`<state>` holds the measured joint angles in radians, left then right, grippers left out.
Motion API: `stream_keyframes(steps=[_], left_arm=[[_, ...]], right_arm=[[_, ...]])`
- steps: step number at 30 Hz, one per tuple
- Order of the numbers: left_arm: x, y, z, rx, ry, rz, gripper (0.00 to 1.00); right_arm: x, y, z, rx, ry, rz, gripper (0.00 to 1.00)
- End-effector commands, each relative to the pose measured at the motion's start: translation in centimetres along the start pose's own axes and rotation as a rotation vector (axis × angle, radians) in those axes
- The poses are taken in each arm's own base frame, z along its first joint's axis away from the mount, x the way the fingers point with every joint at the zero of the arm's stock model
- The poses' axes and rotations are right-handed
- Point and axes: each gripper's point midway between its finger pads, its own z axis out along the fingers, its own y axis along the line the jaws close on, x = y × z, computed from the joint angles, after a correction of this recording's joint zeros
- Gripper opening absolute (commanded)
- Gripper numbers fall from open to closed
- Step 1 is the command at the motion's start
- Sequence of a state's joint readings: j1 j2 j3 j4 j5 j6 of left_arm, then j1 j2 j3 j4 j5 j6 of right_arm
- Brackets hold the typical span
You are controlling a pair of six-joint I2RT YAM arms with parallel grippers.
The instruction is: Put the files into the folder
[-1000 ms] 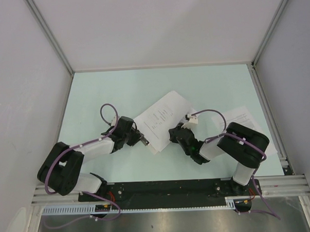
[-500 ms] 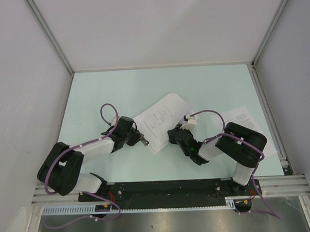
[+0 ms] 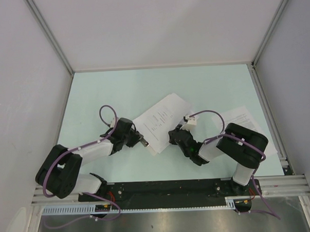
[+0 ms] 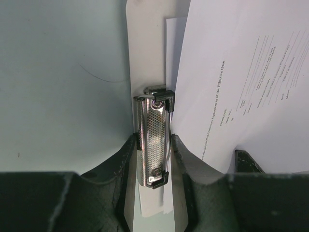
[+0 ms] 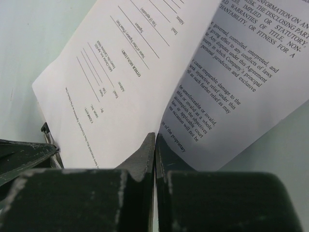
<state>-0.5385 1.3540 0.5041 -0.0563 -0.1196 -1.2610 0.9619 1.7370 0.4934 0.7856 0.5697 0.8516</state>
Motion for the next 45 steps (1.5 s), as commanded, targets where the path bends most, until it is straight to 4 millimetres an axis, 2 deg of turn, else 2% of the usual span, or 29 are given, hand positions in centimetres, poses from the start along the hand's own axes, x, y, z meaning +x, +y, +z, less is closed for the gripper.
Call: stream_keyframes(steps=[1, 8, 13, 21, 30, 35, 38, 45], left_arm=[[2.2, 7.3, 0.0, -0.231, 0.062, 0.034, 0.0], [2.2, 7.2, -0.3, -0.236, 0.065, 0.032, 0.0], [2.3, 7.5, -0.4, -0.254, 0.074, 0.017, 0.0], [2.3, 7.0, -0.2, -0.233, 0.073, 0.011, 0.0], [2.2, 6.9, -0.3, -0.21, 0.063, 0.008, 0.0], [2.1, 7.1, -0.4, -0.199, 0.053, 0.015, 0.0], [1.8, 7.2, -0.5, -0.204, 0.041, 0.036, 0.0], [1.5, 7.4, -0.6, -0.214, 0.025, 0.065, 0.0]], right_arm=[[-1.0, 1.3, -0.1, -0.023, -0.047, -0.032, 0.0], [-1.0, 1.6, -0.4, -0.025, -0.058, -0.068, 0.0], [-0.8, 0.8, -0.8, 0.013, -0.05, -0.067, 0.0], [-0.7, 2.8, -2.5, -0.026, -0.05, -0.049, 0.0], [-0.9, 0.9, -3.0, 0.07, -0.066, -0.03, 0.0], [-1.8, 1.3, -1.8, 0.03, -0.085, -0.033, 0.0], [-1.6, 1.1, -0.7, -0.005, -0.056, -0.068, 0.0], [-1.5, 2.4, 0.4, -0.069, -0.037, -0.079, 0.0]])
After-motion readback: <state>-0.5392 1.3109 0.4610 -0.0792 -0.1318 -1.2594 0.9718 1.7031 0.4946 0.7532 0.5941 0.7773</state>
